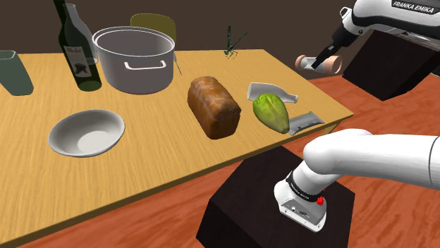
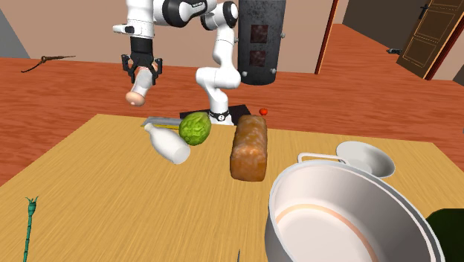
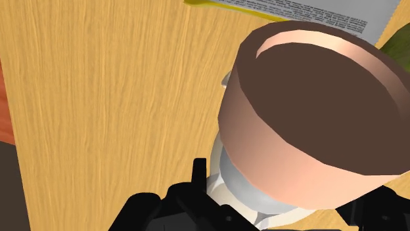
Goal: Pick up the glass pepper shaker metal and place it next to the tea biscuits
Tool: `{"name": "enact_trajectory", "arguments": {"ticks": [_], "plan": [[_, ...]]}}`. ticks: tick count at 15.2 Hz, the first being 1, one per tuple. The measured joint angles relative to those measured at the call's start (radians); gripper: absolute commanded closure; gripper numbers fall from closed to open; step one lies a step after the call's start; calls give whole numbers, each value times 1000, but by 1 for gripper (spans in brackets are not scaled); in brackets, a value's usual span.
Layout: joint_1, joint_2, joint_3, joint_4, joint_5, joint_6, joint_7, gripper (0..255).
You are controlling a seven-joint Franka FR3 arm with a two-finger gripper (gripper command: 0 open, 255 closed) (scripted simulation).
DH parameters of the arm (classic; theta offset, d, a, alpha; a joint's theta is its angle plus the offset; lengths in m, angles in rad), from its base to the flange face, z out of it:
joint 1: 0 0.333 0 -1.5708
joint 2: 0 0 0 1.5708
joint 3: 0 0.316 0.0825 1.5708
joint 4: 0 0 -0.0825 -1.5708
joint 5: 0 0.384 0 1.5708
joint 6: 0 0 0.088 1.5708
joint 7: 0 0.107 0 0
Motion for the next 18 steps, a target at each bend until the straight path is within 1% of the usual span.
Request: {"name": "enact_trajectory", "arguments": {"ticks": [4,6,12,18], "plan": [[6,11,7,52,9,-41,-2,255],[4,23,-22,69,2,-41,-31,255],[-2,80,-166,147,-27,-35,-173,255],[32,177,-344,274,-26,-28,-335,255]]}}
